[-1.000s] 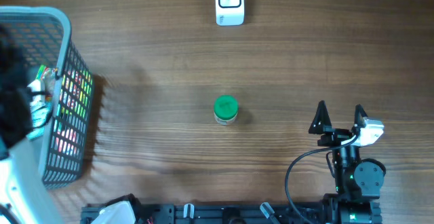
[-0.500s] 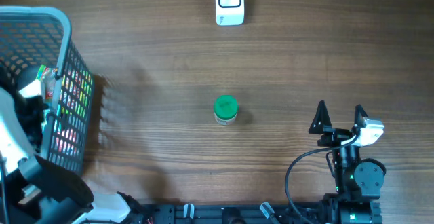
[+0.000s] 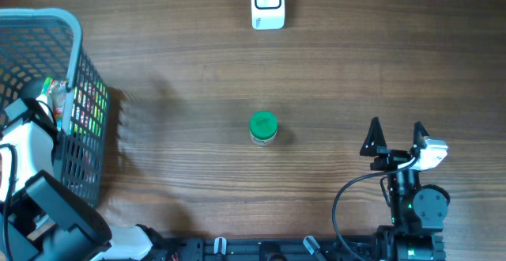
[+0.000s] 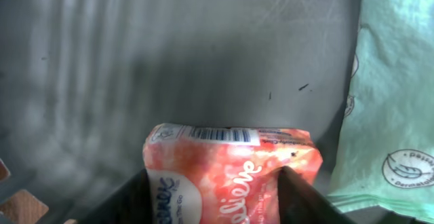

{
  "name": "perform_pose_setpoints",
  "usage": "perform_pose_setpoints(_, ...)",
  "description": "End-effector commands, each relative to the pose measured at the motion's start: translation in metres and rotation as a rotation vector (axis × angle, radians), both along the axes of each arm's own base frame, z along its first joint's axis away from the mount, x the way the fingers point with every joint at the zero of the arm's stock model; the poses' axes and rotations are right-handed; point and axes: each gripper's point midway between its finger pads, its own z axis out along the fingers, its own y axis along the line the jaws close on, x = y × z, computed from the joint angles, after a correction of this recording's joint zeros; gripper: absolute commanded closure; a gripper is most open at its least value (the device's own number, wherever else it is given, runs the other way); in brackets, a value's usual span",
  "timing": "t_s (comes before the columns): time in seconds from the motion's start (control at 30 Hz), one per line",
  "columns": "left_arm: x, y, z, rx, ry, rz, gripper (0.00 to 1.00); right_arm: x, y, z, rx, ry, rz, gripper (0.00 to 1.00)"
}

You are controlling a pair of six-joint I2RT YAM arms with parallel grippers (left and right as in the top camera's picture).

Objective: Scan the item barcode
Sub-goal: 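Reach the left gripper into the basket and grasp the red snack pack, then place the red snack pack beside the jar with the left gripper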

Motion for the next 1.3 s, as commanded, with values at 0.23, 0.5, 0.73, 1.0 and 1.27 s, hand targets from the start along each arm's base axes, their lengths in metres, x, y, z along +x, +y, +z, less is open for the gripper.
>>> perform_pose_setpoints(0.23,-0.002,0.001,0.016,0.001,0.010,-0.074,0.96,0.000,-0.003,0.002,0.014,-0.010,-0.017,0.00)
perform_pose_setpoints(0.5,0.019,0.011,0.186,0.211,-0.279,-0.078,0.96,0.000,-0.003,0.002,0.014,-0.010,-0.017,0.00)
perform_pose_setpoints(0.73,0.005,-0.059,0.280,0.286,-0.682,-0.195,0.96,0.000,-0.003,0.002,0.014,-0.010,-0.017,0.00)
perform_pose_setpoints(1.0,-0.001,-0.140,0.308,0.286,-0.853,-0.567,0.96,0.000,-0.003,0.002,0.014,-0.010,-0.017,0.00)
perform_pose_setpoints(1.27,0.048,-0.208,0.179,0.023,-0.642,-0.895,0.96,0.000,-0.003,0.002,0.014,-0.010,-0.017,0.00)
